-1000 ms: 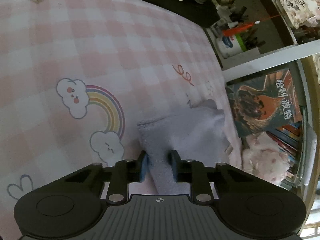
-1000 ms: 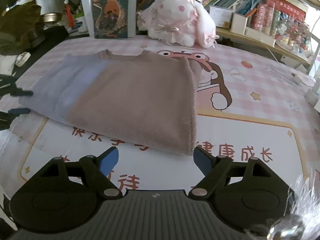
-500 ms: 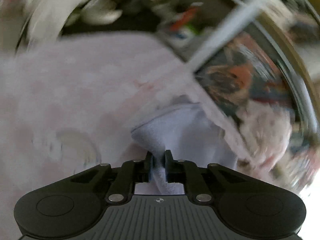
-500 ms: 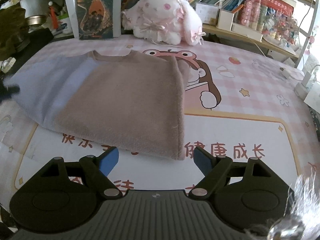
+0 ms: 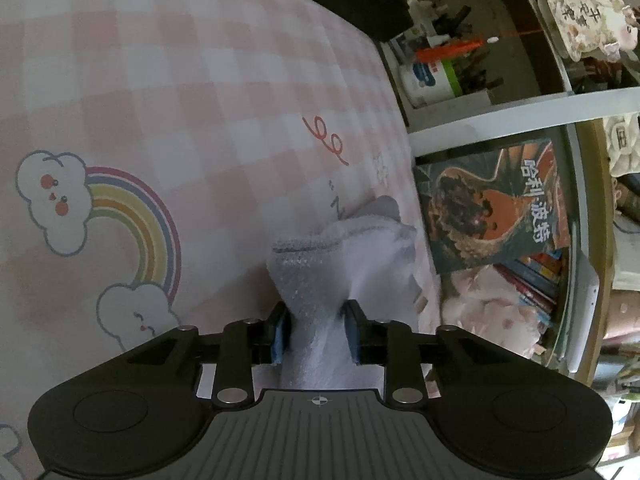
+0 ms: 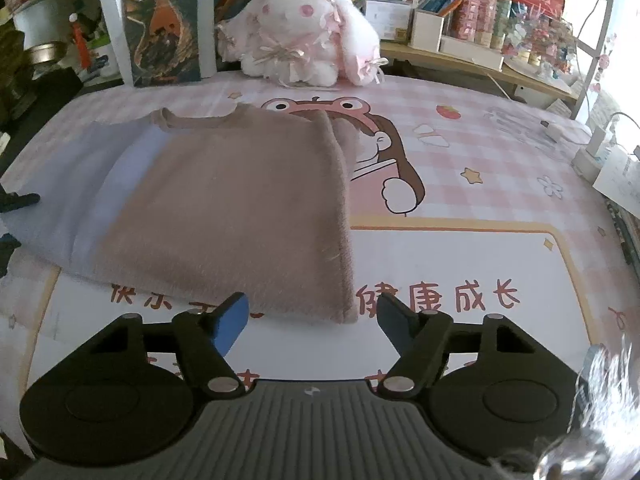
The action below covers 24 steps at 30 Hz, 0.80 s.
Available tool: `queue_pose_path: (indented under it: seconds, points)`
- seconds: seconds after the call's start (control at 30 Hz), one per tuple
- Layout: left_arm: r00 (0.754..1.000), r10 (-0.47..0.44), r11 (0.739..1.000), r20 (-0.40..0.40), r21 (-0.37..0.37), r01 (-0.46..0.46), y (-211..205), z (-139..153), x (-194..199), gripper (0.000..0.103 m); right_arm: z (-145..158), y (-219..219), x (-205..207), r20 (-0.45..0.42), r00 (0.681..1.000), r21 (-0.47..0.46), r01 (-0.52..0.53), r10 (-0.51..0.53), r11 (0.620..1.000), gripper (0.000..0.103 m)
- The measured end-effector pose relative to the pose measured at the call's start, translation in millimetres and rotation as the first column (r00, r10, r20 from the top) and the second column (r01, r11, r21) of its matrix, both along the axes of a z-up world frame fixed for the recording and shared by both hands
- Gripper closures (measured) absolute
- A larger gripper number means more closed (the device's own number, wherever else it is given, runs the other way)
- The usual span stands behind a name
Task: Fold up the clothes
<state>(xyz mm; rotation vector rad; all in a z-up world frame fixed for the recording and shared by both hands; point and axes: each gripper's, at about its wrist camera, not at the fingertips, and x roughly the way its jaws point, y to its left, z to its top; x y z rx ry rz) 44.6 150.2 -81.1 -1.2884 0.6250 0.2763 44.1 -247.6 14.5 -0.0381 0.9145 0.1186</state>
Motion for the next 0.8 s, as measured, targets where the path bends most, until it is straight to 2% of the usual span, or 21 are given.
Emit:
queue_pose_path:
  seconds: [0.03,0.1,0.23,0.33,0.63,0.8]
  points:
    - [1.000,-0.007,1.000,-0.007,0.013,0.007,0.6,-0.2,1.7,0.089,0.6,-1.0,2.1,0.002,1.000,0.005,0.005,-0.005,1.000,0.035]
    - [1.000,-0.029,0.999,-0.009,0.037,0.030,3.5,0.3,2.7,0.093,1.6,-3.4,8.6,0.003,1.000,0.015,0.017,-0.017,1.000,0.035]
    - [0.999,-0.049,0.993,0.005,0.108,0.048,12.5,7.9,-2.9,0.094,3.5,-6.3,31.1,0.000,1.000,0.026,0.028,-0.028,0.999,0.040]
    - [0.999,-0.033,0.991,0.004,0.129,0.032,24.2,11.0,-7.9,0.094,3.4,-5.0,48.2,-0.007,1.000,0.037,0.006,-0.006,0.999,0.049]
    - [0.998,-0.052,0.972,-0.034,0.226,0.058,41.6,21.6,-14.7,0.094,-3.7,13.3,77.7,-0.020,0.988,0.118,-0.148,0.152,0.982,0.060]
    - [0.999,-0.010,0.959,-0.036,0.283,0.020,28.7,35.3,-15.5,0.095,-16.0,14.0,86.1,-0.057,0.968,0.148,-0.236,0.246,0.960,0.076]
